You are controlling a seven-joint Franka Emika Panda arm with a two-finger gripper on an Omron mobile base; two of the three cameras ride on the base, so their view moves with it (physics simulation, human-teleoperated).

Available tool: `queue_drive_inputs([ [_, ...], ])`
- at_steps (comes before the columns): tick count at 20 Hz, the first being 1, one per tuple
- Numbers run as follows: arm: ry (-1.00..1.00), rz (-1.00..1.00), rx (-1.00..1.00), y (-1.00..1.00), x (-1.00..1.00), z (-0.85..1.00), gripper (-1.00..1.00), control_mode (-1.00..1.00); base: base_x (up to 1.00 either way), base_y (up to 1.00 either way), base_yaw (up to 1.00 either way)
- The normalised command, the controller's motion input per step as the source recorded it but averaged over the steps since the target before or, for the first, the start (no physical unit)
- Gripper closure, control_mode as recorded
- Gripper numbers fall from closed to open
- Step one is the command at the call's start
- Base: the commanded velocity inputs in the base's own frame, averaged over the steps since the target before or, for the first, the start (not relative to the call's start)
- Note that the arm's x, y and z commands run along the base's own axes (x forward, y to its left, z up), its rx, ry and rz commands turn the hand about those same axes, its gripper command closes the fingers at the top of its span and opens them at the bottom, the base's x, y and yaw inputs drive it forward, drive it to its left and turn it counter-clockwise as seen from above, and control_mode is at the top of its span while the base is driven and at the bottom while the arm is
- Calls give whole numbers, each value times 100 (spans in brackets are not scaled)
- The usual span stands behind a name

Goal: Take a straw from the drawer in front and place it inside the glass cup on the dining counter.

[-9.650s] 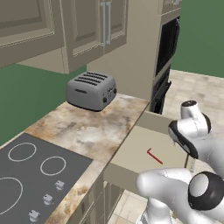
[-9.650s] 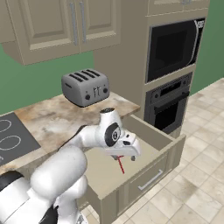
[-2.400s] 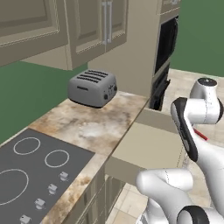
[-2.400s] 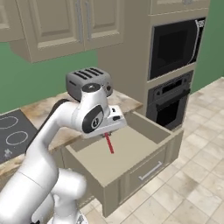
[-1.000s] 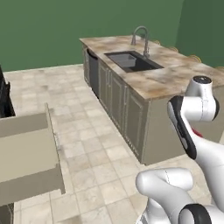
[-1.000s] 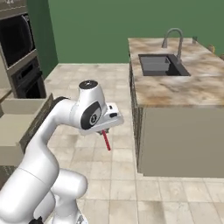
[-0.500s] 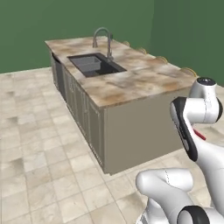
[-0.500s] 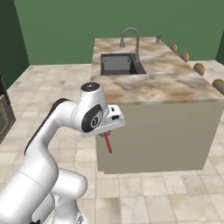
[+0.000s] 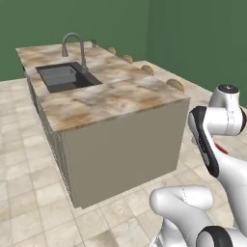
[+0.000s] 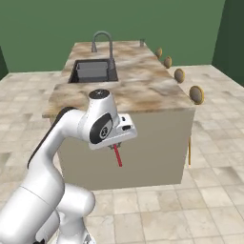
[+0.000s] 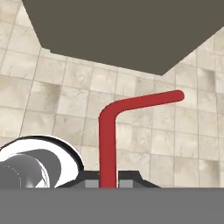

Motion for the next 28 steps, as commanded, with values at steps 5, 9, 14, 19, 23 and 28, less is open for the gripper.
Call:
queue_drive_inputs([
  [5,0,0,0,0,0,0,100,100,24,-100,-10],
  [9,0,0,0,0,0,0,100,100,37,-100,-9],
  [14,0,0,0,0,0,0,100,100,54,-100,-8],
  [19,0,0,0,0,0,0,100,100,89,-100,-4],
  [23,0,0,0,0,0,0,100,100,100,-82,0],
  [28,0,0,0,0,0,0,100,100,100,-65,1],
])
